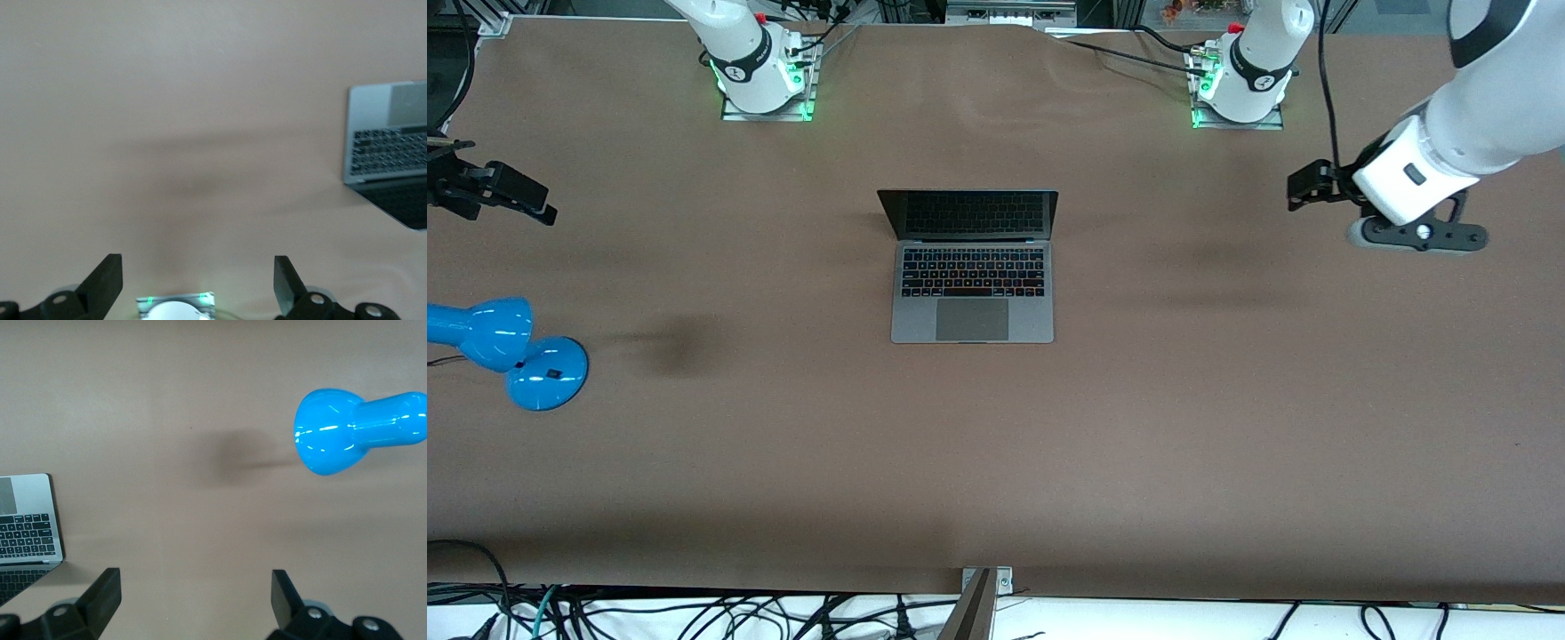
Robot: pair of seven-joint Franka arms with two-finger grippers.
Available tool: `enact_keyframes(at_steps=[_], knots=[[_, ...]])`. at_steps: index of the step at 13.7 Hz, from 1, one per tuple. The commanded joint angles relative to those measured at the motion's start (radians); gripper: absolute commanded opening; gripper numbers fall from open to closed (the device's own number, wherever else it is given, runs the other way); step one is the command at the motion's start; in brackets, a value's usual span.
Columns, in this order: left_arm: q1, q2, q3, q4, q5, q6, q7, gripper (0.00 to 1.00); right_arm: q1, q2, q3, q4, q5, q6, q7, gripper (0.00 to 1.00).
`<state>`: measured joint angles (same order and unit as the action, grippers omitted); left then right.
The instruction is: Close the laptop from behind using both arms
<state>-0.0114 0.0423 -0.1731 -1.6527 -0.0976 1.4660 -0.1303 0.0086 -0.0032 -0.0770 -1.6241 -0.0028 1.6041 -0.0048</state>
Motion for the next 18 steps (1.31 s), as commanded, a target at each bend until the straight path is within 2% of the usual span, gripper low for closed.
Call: enact_keyframes(at_steps=[1,8,11,13,14,16,17,18], knots=[[0.002,-0.01,-0.025,-0.051,-0.068,0.002,-0.043,0.97,0.005,-0.008,-0.007,-0.003,0.006,-0.003,-0.006,1.0],[0.001,-0.006,-0.247,-0.068,-0.088,0.051,-0.357,0.97,0.005,-0.008,-0.007,-0.003,0.01,-0.007,-0.006,1.0],[-0.002,0.046,-0.322,-0.065,-0.139,0.076,-0.435,0.97,0.01,-0.009,0.005,-0.005,0.02,-0.062,-0.004,1.0],[-0.004,0.079,-0.37,-0.064,-0.178,0.12,-0.533,0.96,0.01,-0.011,0.052,-0.005,0.02,-0.097,-0.007,1.0],[-0.004,0.108,-0.416,-0.061,-0.18,0.149,-0.596,0.96,0.011,-0.005,0.08,-0.005,0.018,-0.119,-0.014,1.0],[-0.004,0.14,-0.486,-0.056,-0.18,0.184,-0.734,0.95,0.013,0.008,0.138,-0.005,0.02,-0.237,0.011,1.0],[-0.005,0.143,-0.49,-0.059,-0.18,0.189,-0.75,0.88,0.014,0.023,0.166,-0.011,0.024,-0.28,0.008,1.0],[-0.018,0.155,-0.499,-0.058,-0.182,0.189,-0.755,0.67,0.016,0.031,0.198,-0.017,0.053,-0.315,0.008,1.0]])
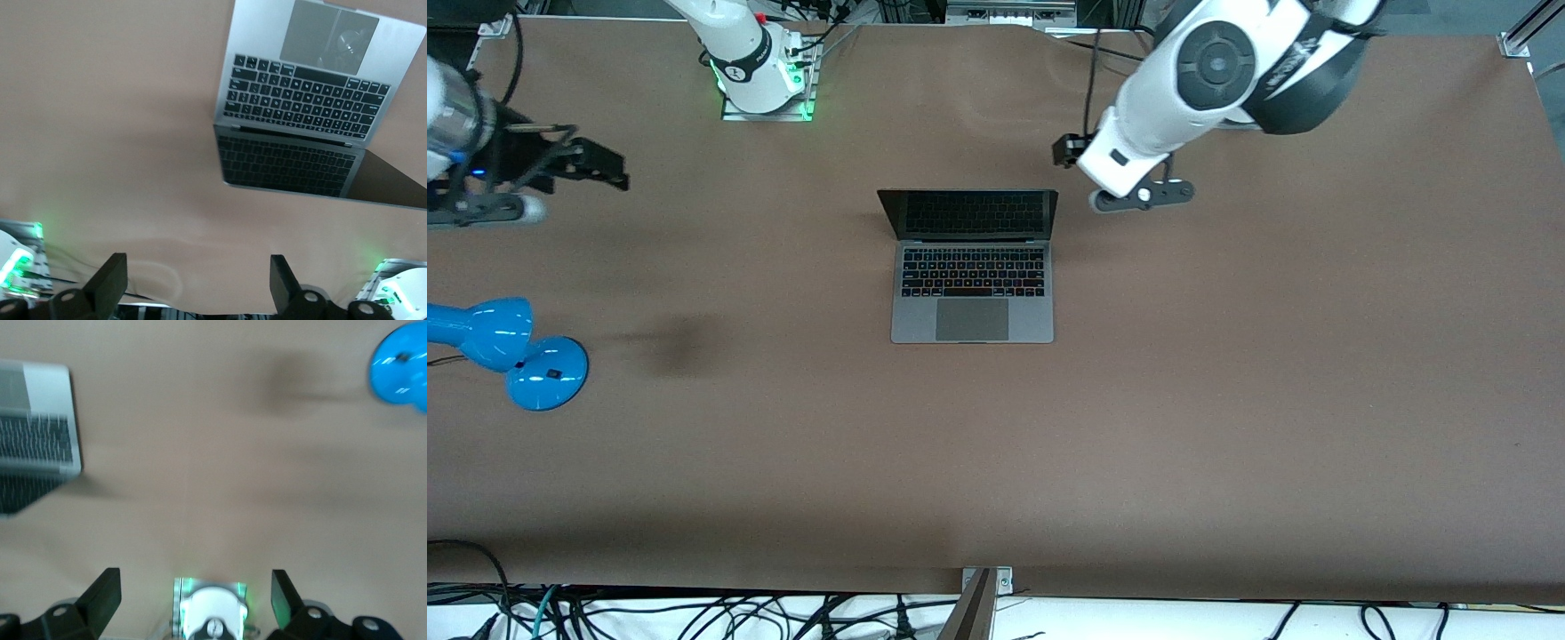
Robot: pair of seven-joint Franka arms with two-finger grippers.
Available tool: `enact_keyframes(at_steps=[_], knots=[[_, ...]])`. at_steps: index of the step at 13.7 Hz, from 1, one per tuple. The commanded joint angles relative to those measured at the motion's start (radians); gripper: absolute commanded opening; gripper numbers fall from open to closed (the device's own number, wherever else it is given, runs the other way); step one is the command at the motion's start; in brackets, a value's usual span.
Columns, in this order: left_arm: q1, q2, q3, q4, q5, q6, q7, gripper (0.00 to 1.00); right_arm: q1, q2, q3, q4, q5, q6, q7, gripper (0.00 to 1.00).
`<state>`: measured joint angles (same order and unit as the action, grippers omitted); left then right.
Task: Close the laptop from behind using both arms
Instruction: 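Move the left gripper and the right gripper toward the laptop screen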
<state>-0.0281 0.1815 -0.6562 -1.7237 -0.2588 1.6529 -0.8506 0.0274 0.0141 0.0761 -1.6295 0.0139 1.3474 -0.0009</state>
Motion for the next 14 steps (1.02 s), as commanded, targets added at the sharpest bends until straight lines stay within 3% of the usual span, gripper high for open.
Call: enact_keyframes(at_steps=[1,5,9,14], knots=[[-0.031,0.027,-0.02,0.013,-0.02,0.004,-0.039,0.04,0.0,0.038,0.068,-0.013,0.075,-0.107,0.002,1.0],[-0.064,0.056,-0.02,0.007,-0.072,0.037,-0.082,0.0,0.049,0.174,0.183,-0.018,0.129,-0.175,0.009,1.0],[-0.087,0.137,-0.02,0.003,-0.076,0.042,-0.067,0.0,0.161,0.24,0.186,-0.024,0.155,-0.145,0.051,1.0],[-0.113,0.187,-0.019,-0.031,-0.04,0.133,-0.067,0.0,0.294,0.273,0.186,-0.058,0.273,-0.016,0.39,1.0]])
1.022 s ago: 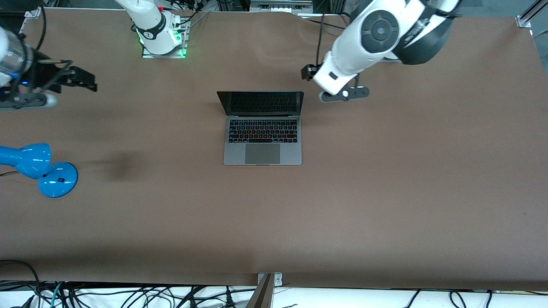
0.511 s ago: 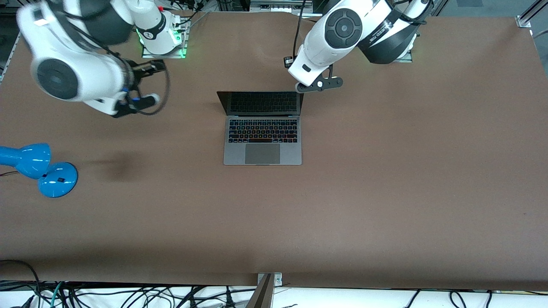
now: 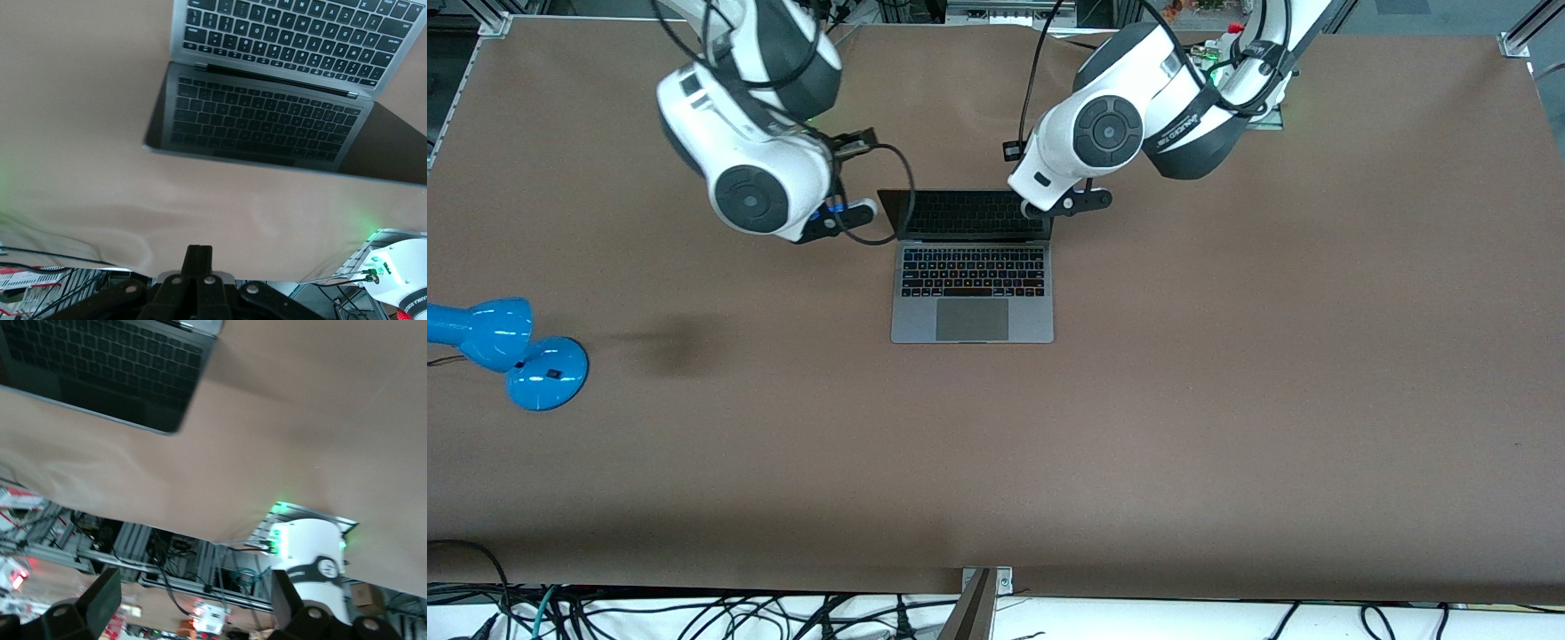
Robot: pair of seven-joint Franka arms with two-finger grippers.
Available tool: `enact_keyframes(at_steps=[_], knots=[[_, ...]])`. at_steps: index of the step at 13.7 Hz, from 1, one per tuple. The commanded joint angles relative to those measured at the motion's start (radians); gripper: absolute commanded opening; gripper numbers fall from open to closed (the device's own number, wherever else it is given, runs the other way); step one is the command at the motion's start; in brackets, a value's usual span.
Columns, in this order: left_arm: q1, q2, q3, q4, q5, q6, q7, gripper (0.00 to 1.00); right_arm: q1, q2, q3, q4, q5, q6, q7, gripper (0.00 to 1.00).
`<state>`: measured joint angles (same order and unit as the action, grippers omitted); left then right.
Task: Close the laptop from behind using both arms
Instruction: 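Move the left gripper and the right gripper toward the laptop screen, then place both grippers behind the top edge of the laptop screen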
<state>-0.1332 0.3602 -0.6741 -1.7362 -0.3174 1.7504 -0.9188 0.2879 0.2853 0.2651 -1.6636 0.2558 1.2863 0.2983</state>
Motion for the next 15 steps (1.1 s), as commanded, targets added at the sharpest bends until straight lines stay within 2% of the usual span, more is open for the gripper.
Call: enact_keyframes(at_steps=[1,5,7,8,9,10,12,13,15], knots=[[-0.008,0.019,-0.001,-0.02,0.035,0.05,0.0,0.0,0.049,-0.006,-0.001,-0.056,0.058,0.095,0.149,1.0],[0.0,0.063,0.004,-0.019,0.092,0.083,0.0,0.0,0.053,-0.069,0.135,-0.18,0.082,0.278,0.396,1.0],[0.007,0.066,0.008,-0.019,0.096,0.089,0.001,0.0,0.053,-0.139,0.161,-0.301,0.082,0.393,0.412,0.95],[0.012,0.068,0.01,-0.017,0.096,0.089,0.001,0.0,0.053,-0.165,0.187,-0.345,0.082,0.433,0.412,0.87],[0.012,0.068,0.011,-0.016,0.098,0.092,0.001,0.0,0.053,-0.179,0.207,-0.372,0.082,0.451,0.412,0.68],[0.021,0.068,0.011,-0.017,0.098,0.1,0.003,0.0,0.053,-0.19,0.212,-0.381,0.082,0.458,0.413,0.44],[0.024,0.074,0.018,-0.013,0.098,0.104,0.003,0.0,0.053,-0.21,0.209,-0.39,0.074,0.458,0.412,0.07],[0.024,0.075,0.019,-0.011,0.098,0.106,0.003,0.0,0.053,-0.216,0.206,-0.39,0.066,0.461,0.413,0.0],[0.024,0.082,0.03,-0.009,0.112,0.121,0.003,0.0,0.051,-0.212,0.201,-0.393,0.036,0.505,0.412,0.0]])
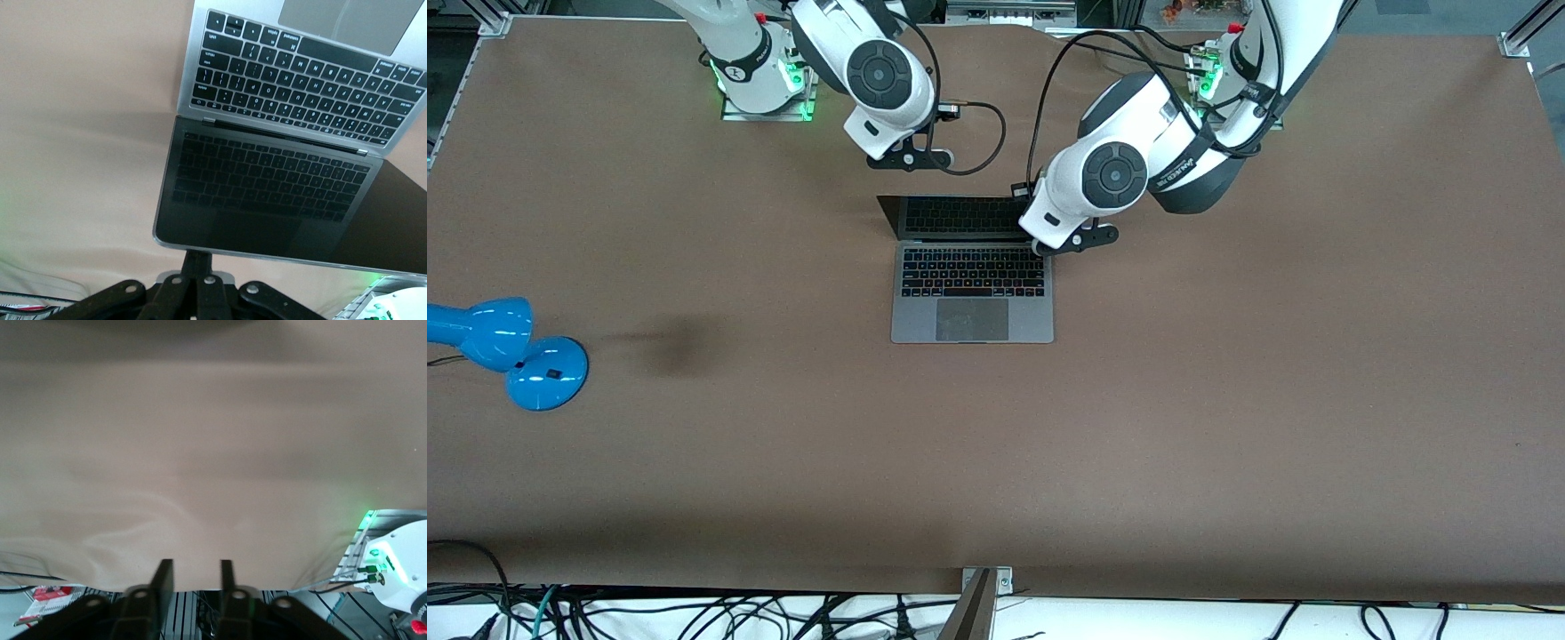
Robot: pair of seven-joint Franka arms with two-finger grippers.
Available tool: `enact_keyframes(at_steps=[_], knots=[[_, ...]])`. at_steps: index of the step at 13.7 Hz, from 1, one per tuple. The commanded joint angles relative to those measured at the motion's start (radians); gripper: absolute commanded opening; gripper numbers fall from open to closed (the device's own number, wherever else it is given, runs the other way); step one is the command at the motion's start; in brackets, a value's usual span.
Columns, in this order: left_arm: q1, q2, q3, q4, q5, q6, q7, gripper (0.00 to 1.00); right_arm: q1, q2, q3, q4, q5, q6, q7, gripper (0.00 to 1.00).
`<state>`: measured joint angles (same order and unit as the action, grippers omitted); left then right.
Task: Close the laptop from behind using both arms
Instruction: 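Place both grippers behind the top edge of the laptop screen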
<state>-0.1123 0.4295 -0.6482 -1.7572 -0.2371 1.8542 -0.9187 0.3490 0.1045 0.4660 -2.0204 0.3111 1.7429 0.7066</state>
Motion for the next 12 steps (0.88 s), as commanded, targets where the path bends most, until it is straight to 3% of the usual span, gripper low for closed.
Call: enact_keyframes(at_steps=[1,4,7,12], knots=[[0.003,0.014,0.004,0.013,0.039,0.022,0.001,0.0,-0.012,-0.016,0.0,-0.037,-0.036,0.078,0.004,0.0],[0.003,0.023,0.004,0.015,0.042,0.029,0.001,0.0,-0.021,0.017,-0.001,-0.032,-0.097,0.113,0.004,0.0],[0.003,0.023,0.004,0.015,0.042,0.029,0.001,0.0,-0.022,0.032,-0.042,-0.023,-0.157,0.145,-0.005,0.0],[0.003,0.024,0.004,0.015,0.042,0.031,0.001,0.0,-0.042,0.083,-0.067,0.029,-0.185,0.213,-0.01,0.0]])
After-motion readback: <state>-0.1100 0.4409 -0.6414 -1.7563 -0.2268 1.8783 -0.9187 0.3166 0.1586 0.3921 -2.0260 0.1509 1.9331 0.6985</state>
